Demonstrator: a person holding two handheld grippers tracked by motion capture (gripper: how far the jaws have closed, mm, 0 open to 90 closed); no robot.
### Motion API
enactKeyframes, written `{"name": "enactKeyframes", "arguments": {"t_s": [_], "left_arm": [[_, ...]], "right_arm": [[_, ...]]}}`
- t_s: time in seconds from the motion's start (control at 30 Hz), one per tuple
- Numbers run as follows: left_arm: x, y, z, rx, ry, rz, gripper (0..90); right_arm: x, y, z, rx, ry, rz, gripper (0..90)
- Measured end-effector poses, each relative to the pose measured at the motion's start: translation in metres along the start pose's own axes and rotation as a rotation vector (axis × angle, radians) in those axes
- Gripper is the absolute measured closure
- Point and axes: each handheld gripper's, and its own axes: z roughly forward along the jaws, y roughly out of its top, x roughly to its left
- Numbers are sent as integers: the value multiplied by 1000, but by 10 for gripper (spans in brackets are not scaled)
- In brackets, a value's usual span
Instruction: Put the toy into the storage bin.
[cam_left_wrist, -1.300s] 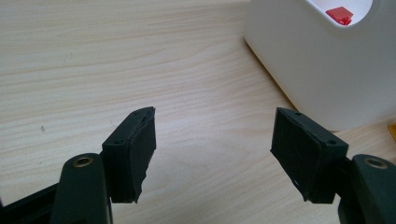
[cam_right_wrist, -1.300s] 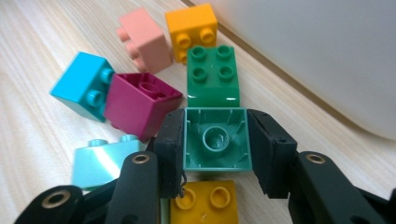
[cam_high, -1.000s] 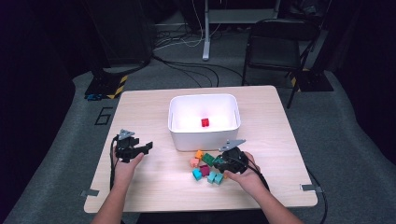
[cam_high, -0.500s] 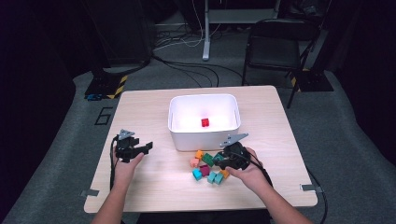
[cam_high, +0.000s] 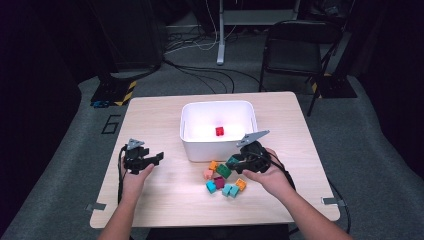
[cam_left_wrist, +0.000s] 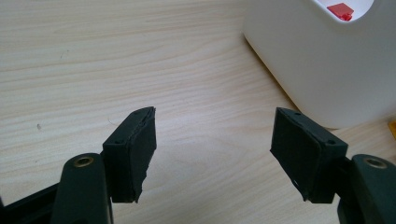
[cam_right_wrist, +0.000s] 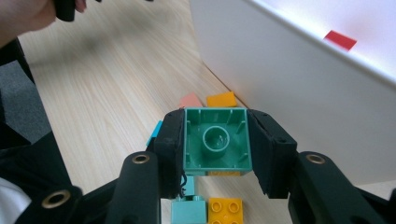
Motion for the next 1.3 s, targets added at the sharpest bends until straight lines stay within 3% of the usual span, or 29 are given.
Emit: {"name": "enactKeyframes", "arguments": {"t_s": [0.37, 0.57, 1.0, 1.3], "left_arm": [[0, 0, -1, -1, -2, -1, 308], [0, 0, 0, 4, -3, -1, 309], [1, 0, 0, -3, 1, 0, 309], [2, 0, -1, -8, 3, -5, 309]], "right_arm": [[-2, 28, -21, -13, 6, -15, 583], [-10, 45, -25, -23, -18, -29, 583], [-30, 66, -17, -31, -69, -10, 583], [-50, 83, 4, -20, -90, 8, 583]]}}
